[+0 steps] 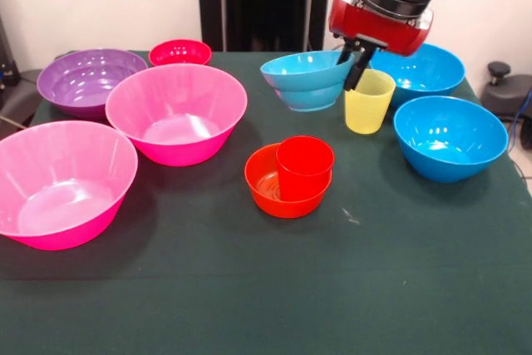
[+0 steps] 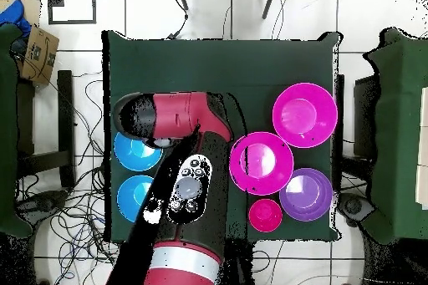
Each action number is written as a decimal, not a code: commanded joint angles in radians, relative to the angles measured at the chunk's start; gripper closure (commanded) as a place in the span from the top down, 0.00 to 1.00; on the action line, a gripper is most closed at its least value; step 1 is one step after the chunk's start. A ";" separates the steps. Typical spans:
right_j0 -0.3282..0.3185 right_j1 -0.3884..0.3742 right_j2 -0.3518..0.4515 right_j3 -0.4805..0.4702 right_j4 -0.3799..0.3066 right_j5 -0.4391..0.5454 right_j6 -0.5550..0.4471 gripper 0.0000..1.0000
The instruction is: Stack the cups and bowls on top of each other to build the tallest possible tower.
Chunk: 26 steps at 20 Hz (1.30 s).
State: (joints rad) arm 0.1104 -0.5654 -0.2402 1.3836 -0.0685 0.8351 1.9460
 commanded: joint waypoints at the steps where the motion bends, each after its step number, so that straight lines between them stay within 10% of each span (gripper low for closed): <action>1: 0.015 0.070 0.075 0.017 0.006 -0.106 0.159 0.00; 26: 0.049 0.153 0.001 -0.020 -0.020 -0.121 0.153 0.00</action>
State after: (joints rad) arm 0.1383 -0.4815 -0.2629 1.3829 -0.0693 0.6958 1.9460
